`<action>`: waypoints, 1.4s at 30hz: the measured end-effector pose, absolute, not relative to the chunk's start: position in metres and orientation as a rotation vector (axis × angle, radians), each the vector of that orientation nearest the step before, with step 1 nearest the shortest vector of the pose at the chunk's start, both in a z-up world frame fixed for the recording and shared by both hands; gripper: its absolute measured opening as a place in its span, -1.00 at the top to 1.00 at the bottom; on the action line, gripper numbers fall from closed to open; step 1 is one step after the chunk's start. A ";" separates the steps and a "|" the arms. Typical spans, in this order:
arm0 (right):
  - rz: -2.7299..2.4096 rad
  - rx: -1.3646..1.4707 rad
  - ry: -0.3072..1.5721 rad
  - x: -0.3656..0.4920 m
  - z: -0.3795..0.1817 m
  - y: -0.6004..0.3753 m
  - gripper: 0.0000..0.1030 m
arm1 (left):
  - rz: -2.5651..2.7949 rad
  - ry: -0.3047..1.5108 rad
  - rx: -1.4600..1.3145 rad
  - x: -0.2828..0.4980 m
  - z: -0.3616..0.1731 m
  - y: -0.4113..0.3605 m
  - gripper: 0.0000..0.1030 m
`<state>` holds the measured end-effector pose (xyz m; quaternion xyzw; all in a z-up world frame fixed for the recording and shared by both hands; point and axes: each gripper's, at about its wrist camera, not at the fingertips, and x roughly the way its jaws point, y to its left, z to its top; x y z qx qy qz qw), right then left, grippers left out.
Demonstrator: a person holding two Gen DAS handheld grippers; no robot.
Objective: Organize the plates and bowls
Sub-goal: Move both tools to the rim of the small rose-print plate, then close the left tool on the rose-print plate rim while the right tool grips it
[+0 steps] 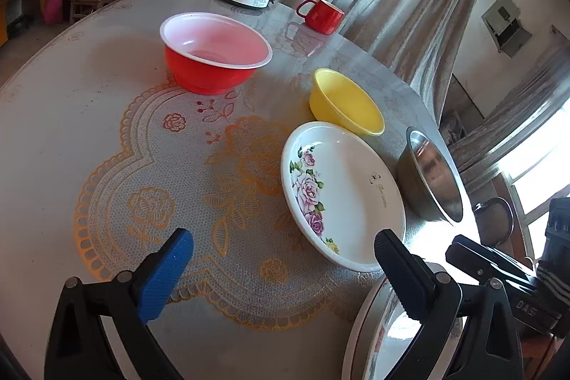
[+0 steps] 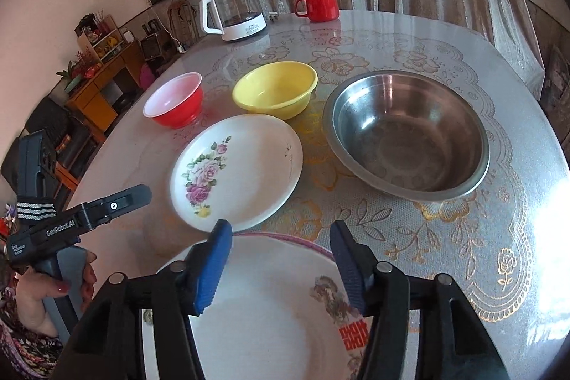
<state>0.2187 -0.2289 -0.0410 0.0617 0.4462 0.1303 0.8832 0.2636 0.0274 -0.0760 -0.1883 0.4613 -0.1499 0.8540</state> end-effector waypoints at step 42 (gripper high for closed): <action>0.273 0.109 1.137 0.323 -0.094 -0.177 0.53 | -0.354 0.957 -0.205 0.296 -0.092 0.015 0.36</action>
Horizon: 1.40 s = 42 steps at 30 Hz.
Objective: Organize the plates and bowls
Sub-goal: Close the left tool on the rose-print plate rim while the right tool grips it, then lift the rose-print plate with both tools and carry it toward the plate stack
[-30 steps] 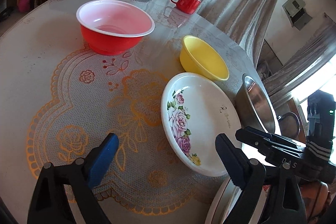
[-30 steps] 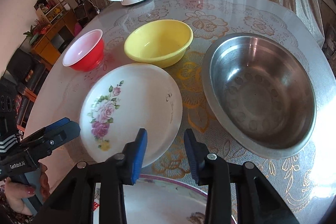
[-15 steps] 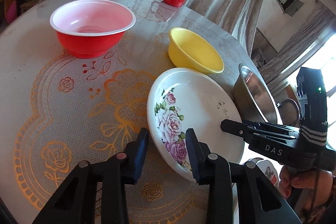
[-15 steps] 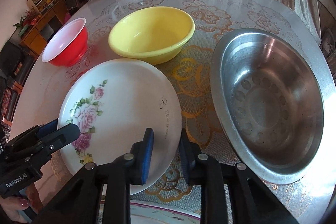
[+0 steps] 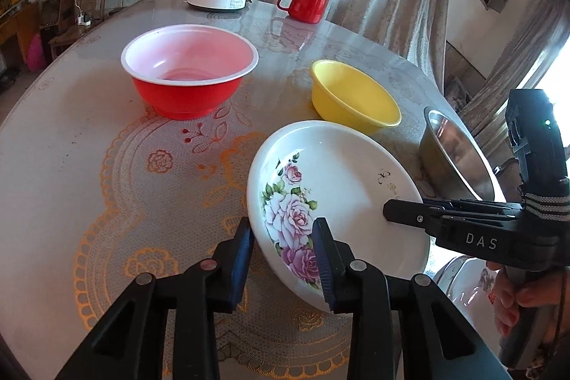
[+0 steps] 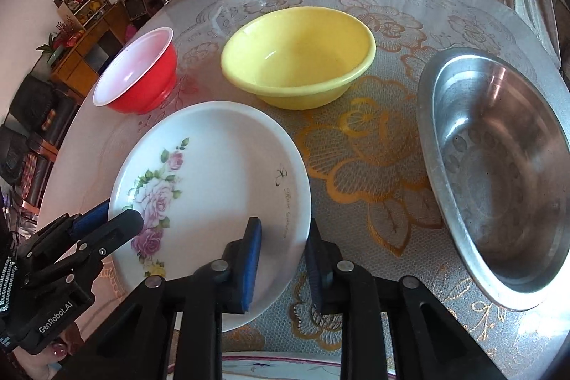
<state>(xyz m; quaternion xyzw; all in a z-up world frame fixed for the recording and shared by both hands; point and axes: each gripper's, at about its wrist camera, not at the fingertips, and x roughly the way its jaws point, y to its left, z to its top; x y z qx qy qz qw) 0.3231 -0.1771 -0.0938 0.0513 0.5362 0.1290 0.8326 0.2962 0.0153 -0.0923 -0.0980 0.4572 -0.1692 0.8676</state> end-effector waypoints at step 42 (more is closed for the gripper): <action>0.449 0.274 1.090 0.282 -0.092 -0.149 0.79 | -0.222 0.843 -0.082 0.235 -0.082 0.060 0.48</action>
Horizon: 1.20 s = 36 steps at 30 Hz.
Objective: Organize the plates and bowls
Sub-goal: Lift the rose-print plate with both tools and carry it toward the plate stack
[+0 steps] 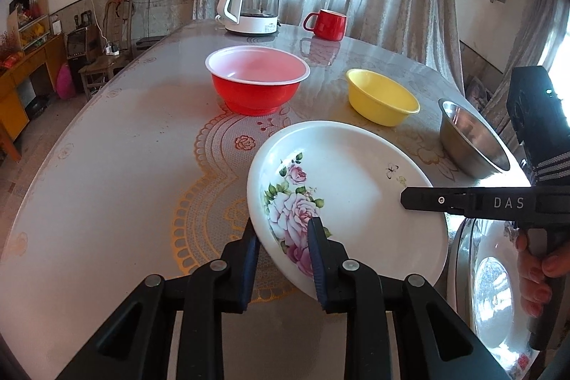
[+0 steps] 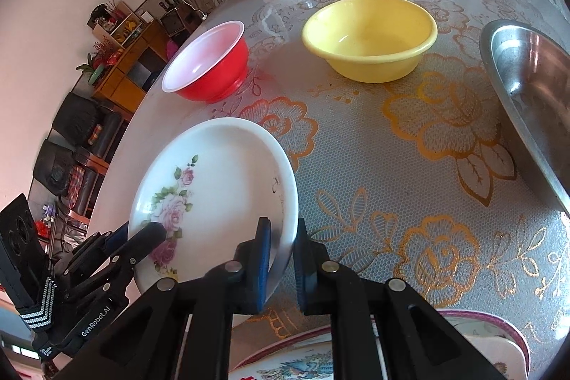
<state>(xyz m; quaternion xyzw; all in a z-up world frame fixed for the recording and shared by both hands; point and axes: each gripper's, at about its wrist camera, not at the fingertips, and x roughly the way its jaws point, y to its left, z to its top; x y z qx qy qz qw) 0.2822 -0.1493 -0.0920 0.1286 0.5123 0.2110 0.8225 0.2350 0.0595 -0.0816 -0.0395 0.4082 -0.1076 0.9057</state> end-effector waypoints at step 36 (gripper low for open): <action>0.420 0.436 0.917 0.192 -0.062 -0.213 0.77 | -0.358 0.708 0.013 0.153 -0.028 0.000 0.48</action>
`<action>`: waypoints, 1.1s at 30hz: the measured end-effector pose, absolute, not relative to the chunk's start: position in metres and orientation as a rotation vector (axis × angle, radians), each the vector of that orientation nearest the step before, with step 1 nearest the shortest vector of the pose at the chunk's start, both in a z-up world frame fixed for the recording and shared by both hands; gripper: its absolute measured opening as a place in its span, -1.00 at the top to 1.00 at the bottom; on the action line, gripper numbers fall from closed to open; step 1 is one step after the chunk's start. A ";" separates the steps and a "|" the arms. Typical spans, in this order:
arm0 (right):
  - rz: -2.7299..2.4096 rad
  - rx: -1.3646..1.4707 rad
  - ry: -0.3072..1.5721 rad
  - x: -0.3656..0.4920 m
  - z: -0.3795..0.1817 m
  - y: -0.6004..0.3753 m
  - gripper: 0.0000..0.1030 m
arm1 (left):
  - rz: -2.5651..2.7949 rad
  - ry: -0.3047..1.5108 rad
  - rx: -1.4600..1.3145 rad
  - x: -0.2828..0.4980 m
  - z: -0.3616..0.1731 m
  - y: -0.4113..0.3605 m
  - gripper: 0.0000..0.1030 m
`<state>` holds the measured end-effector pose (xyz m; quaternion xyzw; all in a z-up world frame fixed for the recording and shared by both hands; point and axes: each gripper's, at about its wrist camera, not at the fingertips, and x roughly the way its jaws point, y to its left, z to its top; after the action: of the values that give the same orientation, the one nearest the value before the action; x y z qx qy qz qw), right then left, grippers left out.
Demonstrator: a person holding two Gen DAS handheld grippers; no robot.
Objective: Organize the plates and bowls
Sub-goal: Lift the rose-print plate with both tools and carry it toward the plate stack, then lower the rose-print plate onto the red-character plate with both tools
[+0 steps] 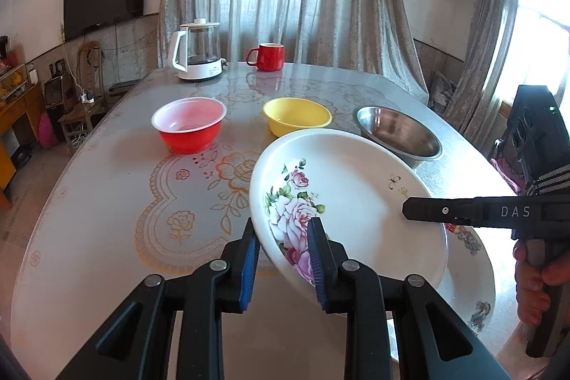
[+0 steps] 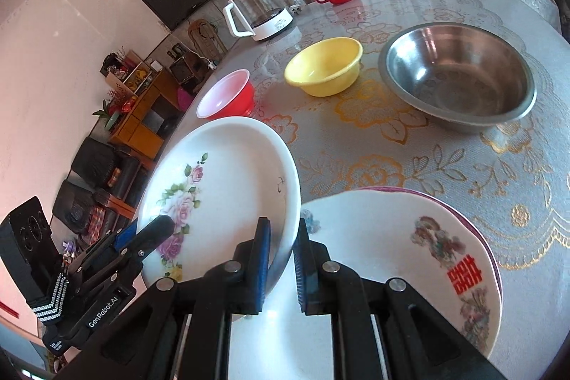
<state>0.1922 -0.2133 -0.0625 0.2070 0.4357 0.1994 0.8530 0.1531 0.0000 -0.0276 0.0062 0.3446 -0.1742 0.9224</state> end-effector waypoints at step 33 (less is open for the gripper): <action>0.222 0.524 0.945 0.112 -0.098 -0.290 0.77 | -0.523 0.802 0.117 0.115 -0.070 -0.077 0.47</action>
<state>0.1120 -0.2900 -0.0979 0.2490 0.4491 0.1056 0.8516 0.1152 -0.0770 -0.0696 0.0564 0.3856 -0.2513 0.8860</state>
